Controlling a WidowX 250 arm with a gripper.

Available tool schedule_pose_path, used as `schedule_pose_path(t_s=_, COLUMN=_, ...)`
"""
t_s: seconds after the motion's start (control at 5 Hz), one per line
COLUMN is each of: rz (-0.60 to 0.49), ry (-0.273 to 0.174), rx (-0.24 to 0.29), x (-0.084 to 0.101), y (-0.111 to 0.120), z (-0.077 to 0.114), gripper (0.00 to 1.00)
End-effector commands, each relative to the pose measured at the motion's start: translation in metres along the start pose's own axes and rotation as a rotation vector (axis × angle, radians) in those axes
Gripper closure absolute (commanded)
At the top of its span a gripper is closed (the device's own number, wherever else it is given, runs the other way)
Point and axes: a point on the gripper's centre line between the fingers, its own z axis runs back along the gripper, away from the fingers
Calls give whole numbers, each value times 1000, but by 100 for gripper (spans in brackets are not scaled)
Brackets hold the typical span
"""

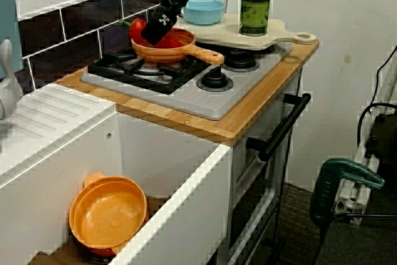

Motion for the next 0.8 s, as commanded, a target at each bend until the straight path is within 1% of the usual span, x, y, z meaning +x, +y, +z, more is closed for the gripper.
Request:
schedule_pose_path(t_s=0.0, rz=4, ry=-26, rx=-7, x=7, y=1, z=5, gripper=0)
schedule_pose_path(t_s=0.2, rz=4, ry=-29, rx=-7, x=7, y=1, z=4, gripper=100)
schedule_pose_path(t_s=0.4, rz=13, ry=-14, rx=2, x=11, y=3, z=3, gripper=100)
schedule_pose_path(t_s=0.6, rz=20, ry=-13, rx=1, x=16, y=5, z=4, gripper=100)
